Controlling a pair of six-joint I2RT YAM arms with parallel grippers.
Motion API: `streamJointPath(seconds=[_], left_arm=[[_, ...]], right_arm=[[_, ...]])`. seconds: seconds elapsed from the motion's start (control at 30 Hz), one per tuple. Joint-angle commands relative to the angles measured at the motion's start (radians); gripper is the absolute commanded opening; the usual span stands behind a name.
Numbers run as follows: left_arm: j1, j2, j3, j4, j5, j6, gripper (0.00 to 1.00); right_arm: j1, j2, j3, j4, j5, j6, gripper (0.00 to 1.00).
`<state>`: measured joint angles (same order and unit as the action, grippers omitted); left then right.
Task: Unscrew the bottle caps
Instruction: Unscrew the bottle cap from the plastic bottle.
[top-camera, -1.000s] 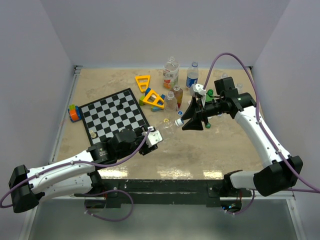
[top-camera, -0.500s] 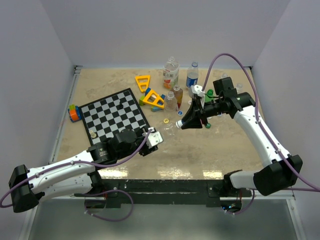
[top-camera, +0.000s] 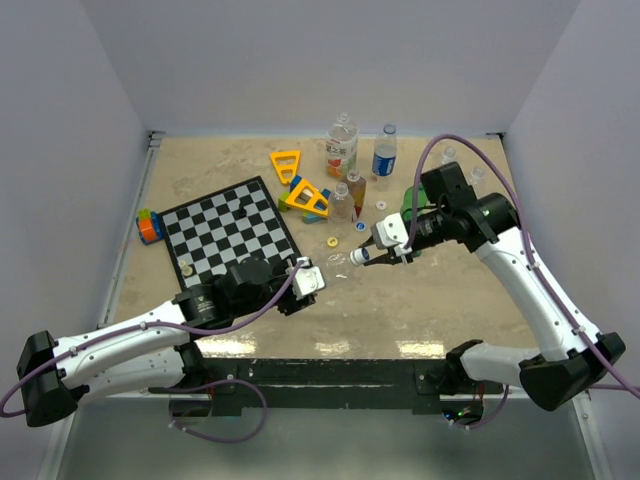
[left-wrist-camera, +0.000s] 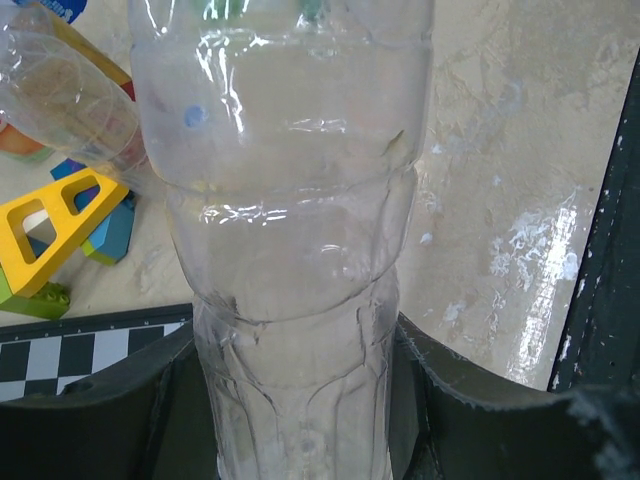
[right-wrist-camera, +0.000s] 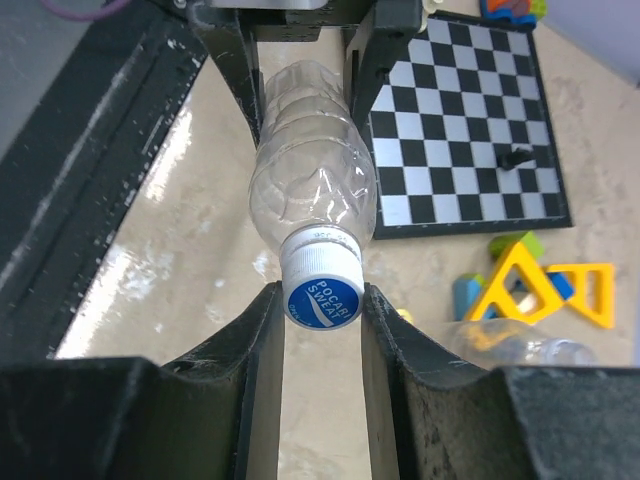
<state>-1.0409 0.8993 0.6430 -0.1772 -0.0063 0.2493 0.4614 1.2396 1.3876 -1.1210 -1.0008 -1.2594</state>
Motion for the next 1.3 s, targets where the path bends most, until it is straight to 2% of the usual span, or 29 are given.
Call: streamJointPath(seconds=[0.0,0.2,0.33,0.5,0.7,0.87,0.97,1.2,1.27], left_arm=[[-0.002,0.013,0.007,0.044,0.074,0.007,0.00],[-0.002,0.020,0.009,0.045,0.092,0.010,0.00],[-0.002,0.006,0.004,0.050,0.175,0.016,0.00],[0.001,-0.008,-0.012,0.056,0.253,0.030,0.00],[0.012,0.027,-0.011,0.050,0.373,0.053,0.00],[0.018,0.072,0.007,0.042,0.382,0.050,0.00],[0.019,0.078,0.006,0.041,0.373,0.047,0.00],[0.019,0.061,0.006,0.044,0.344,0.041,0.00],[0.019,0.052,0.004,0.044,0.339,0.041,0.00]], right_arm=[[0.033,-0.026,0.073,0.024,0.017,-0.233,0.00],[0.080,-0.046,0.033,0.024,0.048,-0.365,0.00],[0.123,-0.107,-0.041,0.024,-0.011,-0.555,0.00],[0.172,-0.156,-0.076,0.024,-0.009,-0.594,0.00],[0.210,-0.218,-0.212,0.024,-0.004,-0.617,0.02],[0.215,-0.256,-0.311,0.024,0.017,-0.607,0.04],[0.212,-0.276,-0.323,0.024,0.018,-0.568,0.12],[0.177,-0.289,-0.299,0.026,0.002,-0.470,0.45],[0.160,-0.296,-0.294,0.024,-0.005,-0.448,0.50]])
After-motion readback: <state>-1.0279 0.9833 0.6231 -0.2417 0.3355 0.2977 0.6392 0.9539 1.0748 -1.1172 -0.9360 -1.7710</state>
